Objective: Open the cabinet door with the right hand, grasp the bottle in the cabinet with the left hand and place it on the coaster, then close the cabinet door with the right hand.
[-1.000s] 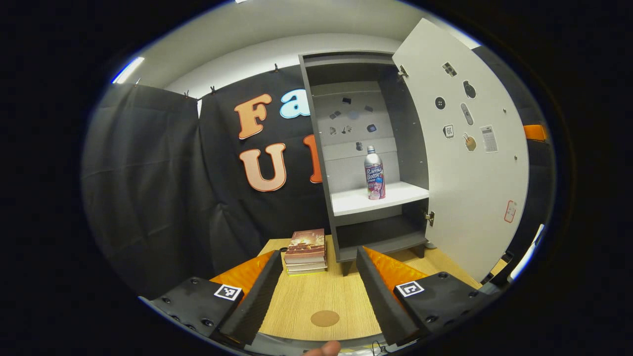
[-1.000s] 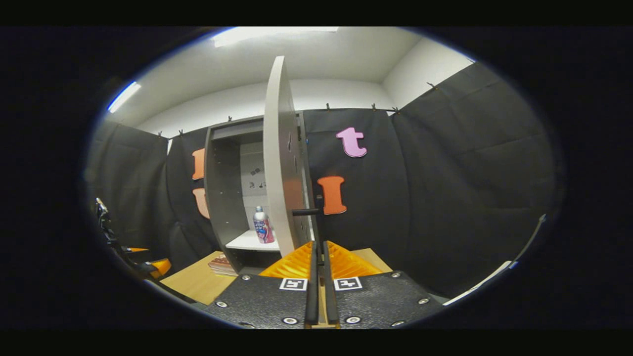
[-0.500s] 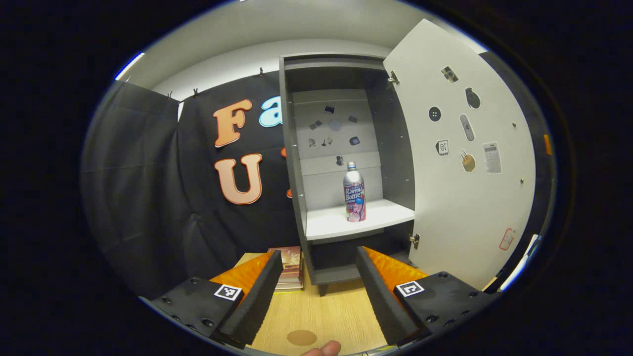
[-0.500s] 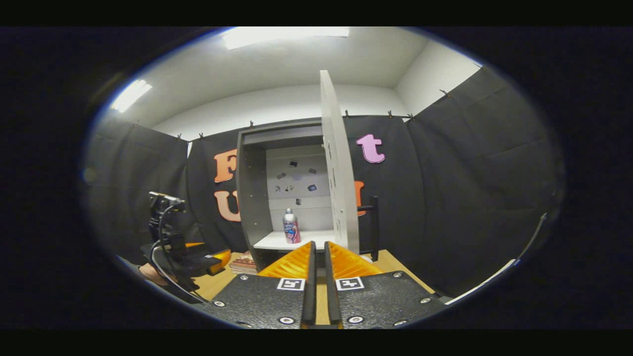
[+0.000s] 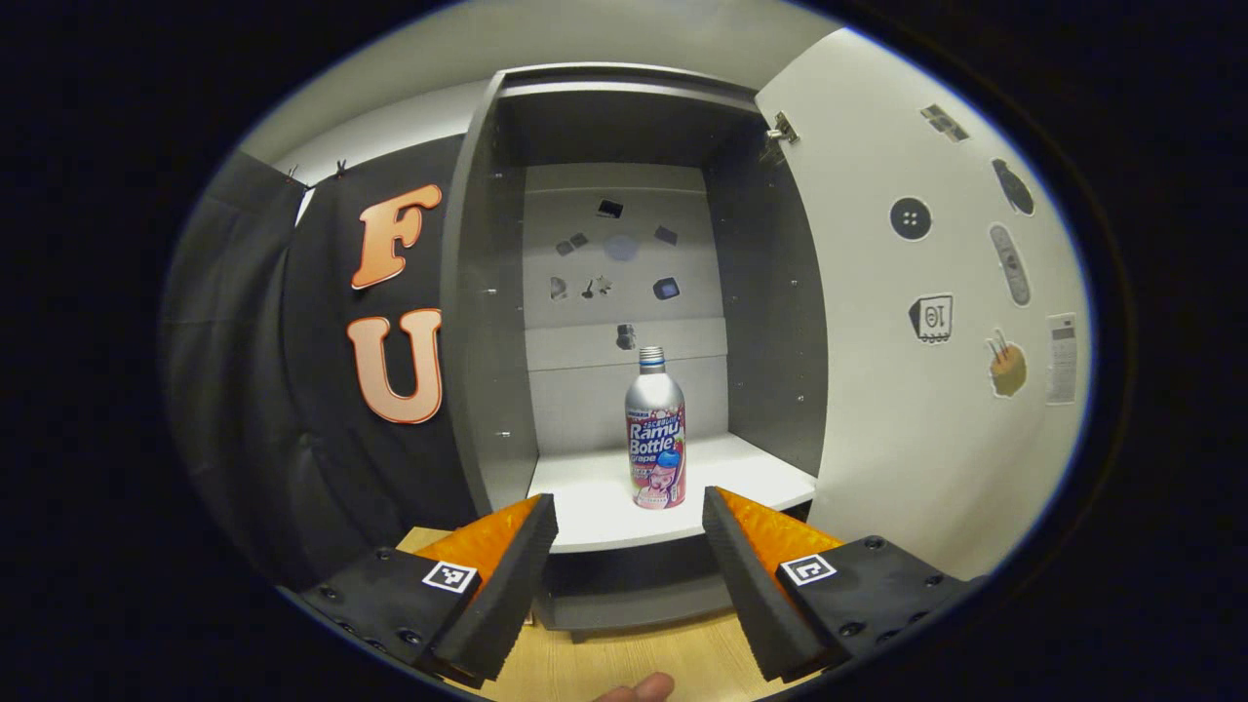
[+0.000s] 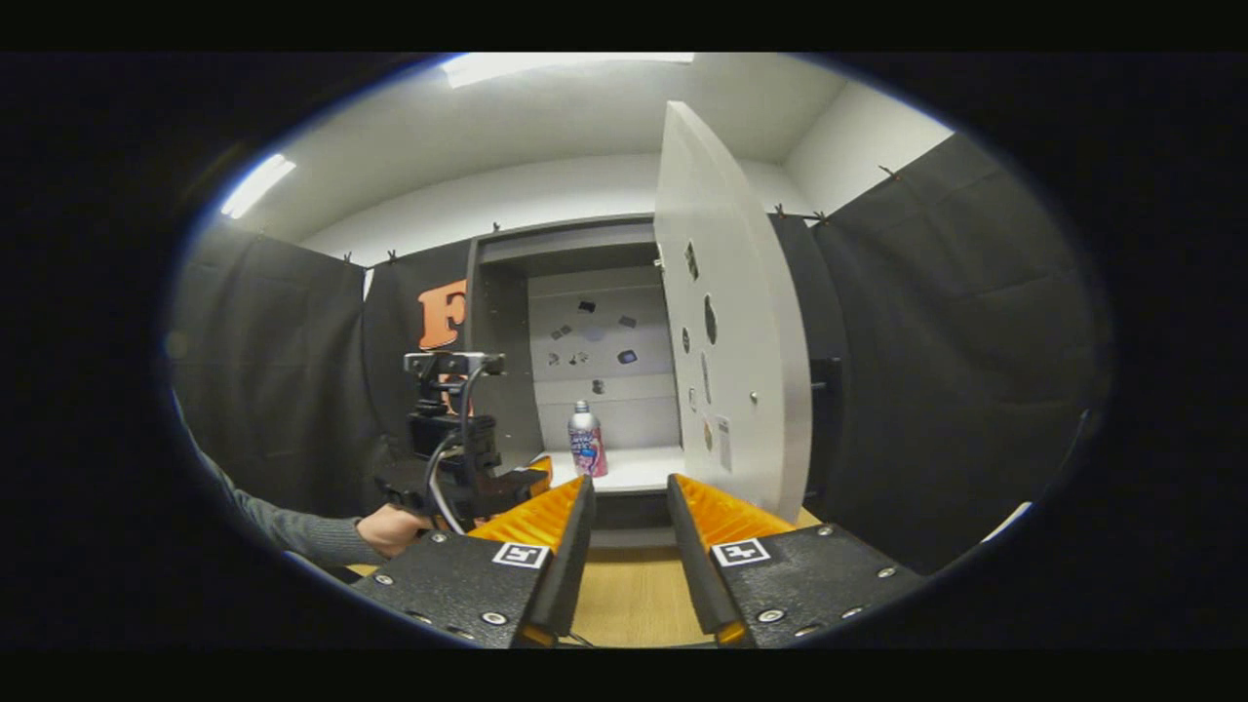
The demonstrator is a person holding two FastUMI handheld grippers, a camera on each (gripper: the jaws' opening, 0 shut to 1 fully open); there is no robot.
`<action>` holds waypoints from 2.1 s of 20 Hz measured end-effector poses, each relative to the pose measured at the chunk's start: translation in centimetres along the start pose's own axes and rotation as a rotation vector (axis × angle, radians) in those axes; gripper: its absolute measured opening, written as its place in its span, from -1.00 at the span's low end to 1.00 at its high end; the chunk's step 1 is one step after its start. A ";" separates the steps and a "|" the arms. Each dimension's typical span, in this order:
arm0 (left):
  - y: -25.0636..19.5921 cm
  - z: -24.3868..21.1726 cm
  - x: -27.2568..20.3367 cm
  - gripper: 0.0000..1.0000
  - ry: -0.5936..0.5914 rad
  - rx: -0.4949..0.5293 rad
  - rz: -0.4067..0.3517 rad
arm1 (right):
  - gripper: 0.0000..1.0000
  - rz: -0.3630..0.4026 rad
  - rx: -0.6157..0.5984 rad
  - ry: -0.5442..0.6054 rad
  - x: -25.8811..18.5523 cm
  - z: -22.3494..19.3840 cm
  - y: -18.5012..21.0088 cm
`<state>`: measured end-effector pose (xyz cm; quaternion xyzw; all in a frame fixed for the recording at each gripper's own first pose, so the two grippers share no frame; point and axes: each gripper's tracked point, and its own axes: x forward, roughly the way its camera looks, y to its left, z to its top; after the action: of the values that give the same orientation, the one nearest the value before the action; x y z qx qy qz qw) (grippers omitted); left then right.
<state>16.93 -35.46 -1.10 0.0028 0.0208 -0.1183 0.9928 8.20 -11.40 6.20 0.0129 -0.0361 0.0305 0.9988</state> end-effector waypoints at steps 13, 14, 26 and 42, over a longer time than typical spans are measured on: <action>-2.5 -0.6 15.7 0.94 -0.025 0.008 -0.069 | 0.37 -0.126 0.003 0.116 5.1 -3.5 -0.1; -2.6 -0.8 16.4 0.94 -0.023 0.009 -0.069 | 0.37 -0.133 -0.002 0.121 5.1 -3.6 -0.1; -2.4 -0.3 16.5 0.72 -0.039 0.021 -0.050 | 0.37 -0.131 0.030 0.156 6.0 -4.9 0.0; 4.2 -6.8 -3.1 0.72 -0.037 0.107 0.053 | 0.46 0.010 0.042 0.220 -2.4 -7.8 3.5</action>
<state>14.66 -30.55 -7.79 0.0545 -0.0038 -0.0928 0.9942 6.17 -7.83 -1.64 0.0301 0.0742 0.0373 0.9961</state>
